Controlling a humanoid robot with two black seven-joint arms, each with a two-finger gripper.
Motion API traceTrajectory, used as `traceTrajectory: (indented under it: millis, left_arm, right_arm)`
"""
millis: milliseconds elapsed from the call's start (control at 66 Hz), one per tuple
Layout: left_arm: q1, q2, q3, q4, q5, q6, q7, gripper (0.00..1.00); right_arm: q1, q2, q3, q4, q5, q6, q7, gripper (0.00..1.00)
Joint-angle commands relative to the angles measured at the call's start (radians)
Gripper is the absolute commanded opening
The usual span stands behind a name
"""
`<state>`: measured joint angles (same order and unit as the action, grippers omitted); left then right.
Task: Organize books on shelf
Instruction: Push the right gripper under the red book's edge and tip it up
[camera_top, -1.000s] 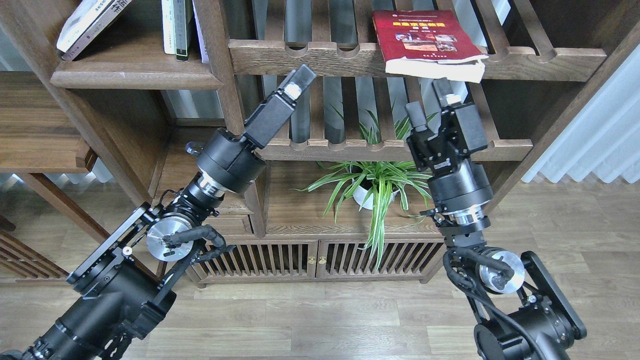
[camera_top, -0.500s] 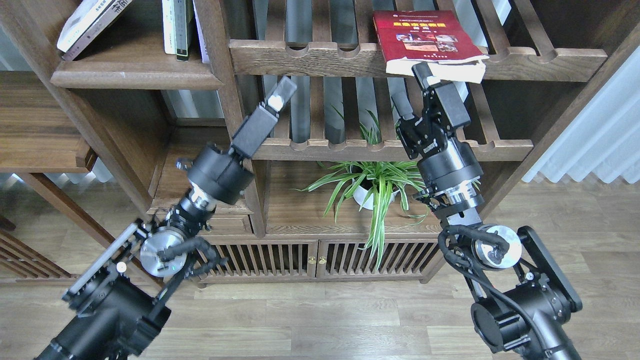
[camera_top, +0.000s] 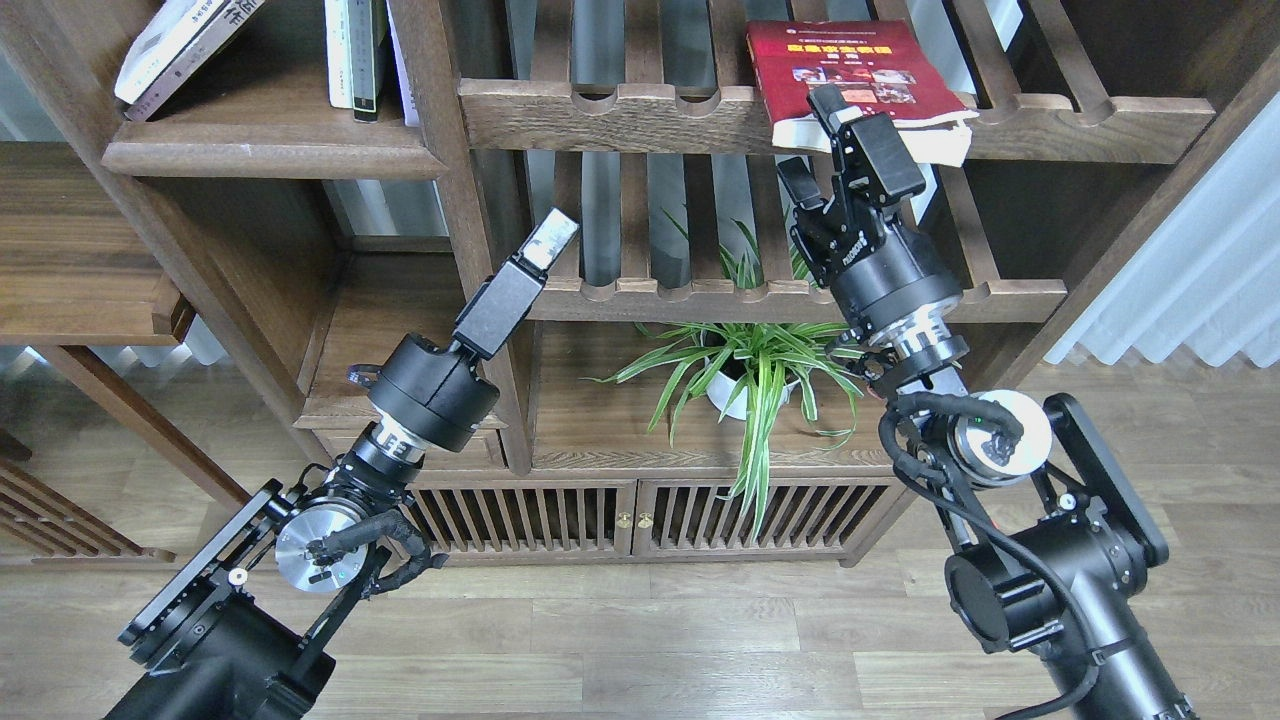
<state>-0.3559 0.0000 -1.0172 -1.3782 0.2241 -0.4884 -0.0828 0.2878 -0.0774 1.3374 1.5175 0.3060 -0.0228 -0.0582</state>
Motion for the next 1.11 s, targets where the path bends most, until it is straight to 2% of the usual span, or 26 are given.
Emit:
traceTrajectory:
  millis: [0, 182, 561, 727, 955, 970, 1091]
  left_arm:
    - [0.0, 0.0, 0.0, 0.004, -0.002, 0.0, -0.002, 0.88]
    - [0.015, 0.0, 0.005, 0.007, -0.002, 0.0, -0.002, 0.88]
    - [0.029, 0.0, -0.001, 0.007, -0.002, 0.0, 0.0, 0.88]
    - [0.029, 0.0, -0.006, 0.007, -0.002, 0.0, 0.0, 0.88]
    - [0.04, 0.0, -0.014, 0.008, -0.002, 0.0, -0.002, 0.88]
    - [0.044, 0.0, -0.017, 0.007, -0.002, 0.0, 0.0, 0.88]
    - [0.052, 0.0, -0.021, 0.007, -0.002, 0.0, 0.0, 0.88]
  right_arm:
    - [0.016, -0.015, 0.0, -0.011, 0.001, -0.005, 0.0, 0.92]
    - [0.039, -0.044, 0.003, -0.017, 0.005, -0.009, -0.002, 0.91]
    - [0.094, -0.064, 0.028, -0.017, 0.047, -0.161, 0.0, 0.9]
    - [0.125, -0.064, 0.043, -0.017, 0.048, -0.239, 0.001, 0.84]
    - [0.126, -0.065, 0.082, -0.014, 0.054, -0.236, 0.001, 0.53]
    - [0.125, -0.065, 0.083, -0.014, 0.054, -0.235, 0.005, 0.45]
    - [0.12, -0.062, 0.089, -0.014, 0.054, -0.218, 0.006, 0.33]
